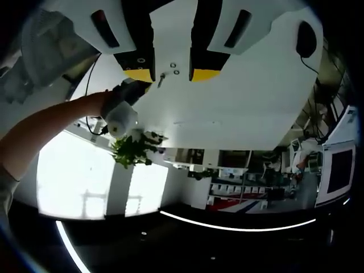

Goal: Place the washer onto the threaded stud by aligning its center hole with the stud, sliding it down to the base, and recovering from edge contact or off-axis alignment until the washer reaches the visible bottom stop.

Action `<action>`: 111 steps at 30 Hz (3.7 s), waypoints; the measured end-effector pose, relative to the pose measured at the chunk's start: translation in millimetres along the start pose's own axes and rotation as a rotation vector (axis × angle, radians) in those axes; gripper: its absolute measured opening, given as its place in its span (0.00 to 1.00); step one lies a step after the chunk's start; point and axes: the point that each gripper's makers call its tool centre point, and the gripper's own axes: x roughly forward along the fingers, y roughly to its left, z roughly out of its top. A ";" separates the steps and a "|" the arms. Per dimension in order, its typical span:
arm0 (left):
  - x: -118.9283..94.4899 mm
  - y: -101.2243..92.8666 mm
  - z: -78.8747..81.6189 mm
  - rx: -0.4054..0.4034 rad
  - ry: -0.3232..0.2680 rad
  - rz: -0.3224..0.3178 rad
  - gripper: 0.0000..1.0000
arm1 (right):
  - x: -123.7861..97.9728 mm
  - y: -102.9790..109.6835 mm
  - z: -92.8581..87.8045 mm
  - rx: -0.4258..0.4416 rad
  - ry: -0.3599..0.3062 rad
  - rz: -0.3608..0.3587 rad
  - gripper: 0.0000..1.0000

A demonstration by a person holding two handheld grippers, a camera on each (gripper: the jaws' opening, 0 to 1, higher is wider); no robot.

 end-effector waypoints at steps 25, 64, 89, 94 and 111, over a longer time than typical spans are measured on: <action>-0.4 4.6 -0.3 0.000 0.002 0.023 0.22 | 14.4 1.0 8.2 -0.002 0.000 0.027 0.22; 0.4 6.0 -3.9 -0.003 0.020 0.030 0.22 | 40.5 11.9 12.6 -0.008 0.011 0.064 0.22; 0.8 6.9 -5.4 -0.006 0.026 0.031 0.22 | 52.8 12.4 2.0 0.014 0.031 0.073 0.22; 0.6 6.9 -5.4 -0.003 0.027 0.033 0.22 | 51.3 12.6 3.2 0.019 0.025 0.069 0.22; 0.4 8.9 -6.7 -0.009 0.032 0.043 0.22 | 61.7 18.3 6.2 0.042 0.012 0.080 0.22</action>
